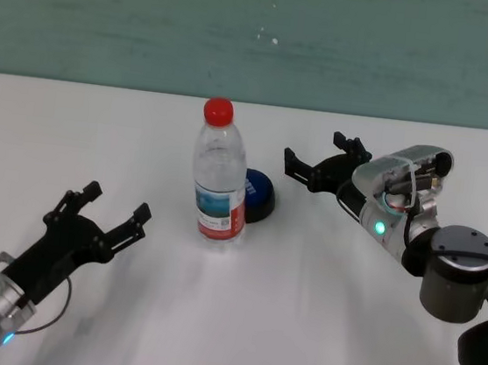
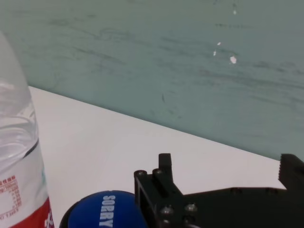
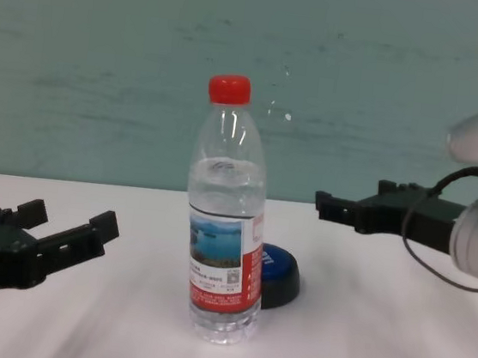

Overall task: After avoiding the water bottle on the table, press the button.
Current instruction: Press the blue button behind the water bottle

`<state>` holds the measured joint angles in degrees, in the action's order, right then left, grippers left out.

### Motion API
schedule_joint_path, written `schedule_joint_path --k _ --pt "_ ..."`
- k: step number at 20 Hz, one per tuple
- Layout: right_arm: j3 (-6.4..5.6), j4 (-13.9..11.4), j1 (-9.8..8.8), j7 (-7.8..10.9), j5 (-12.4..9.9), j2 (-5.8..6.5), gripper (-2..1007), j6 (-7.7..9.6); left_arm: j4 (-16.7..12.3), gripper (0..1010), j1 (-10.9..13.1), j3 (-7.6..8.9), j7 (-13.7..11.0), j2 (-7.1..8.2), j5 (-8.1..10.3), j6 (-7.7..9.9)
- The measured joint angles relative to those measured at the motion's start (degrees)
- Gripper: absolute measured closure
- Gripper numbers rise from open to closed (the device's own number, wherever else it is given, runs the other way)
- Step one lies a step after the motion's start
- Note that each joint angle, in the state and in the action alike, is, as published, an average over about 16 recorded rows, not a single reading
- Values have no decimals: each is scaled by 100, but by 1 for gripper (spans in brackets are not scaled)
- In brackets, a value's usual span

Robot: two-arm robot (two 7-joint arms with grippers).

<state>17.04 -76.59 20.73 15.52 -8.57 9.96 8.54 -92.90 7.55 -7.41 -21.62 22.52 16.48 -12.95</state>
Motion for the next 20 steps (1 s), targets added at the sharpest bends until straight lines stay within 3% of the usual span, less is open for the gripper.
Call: schedule_joint_path --k 20 --pt "236 630 454 173 -50 -104 1 -108 0 0 0 0 0 0 0 0"
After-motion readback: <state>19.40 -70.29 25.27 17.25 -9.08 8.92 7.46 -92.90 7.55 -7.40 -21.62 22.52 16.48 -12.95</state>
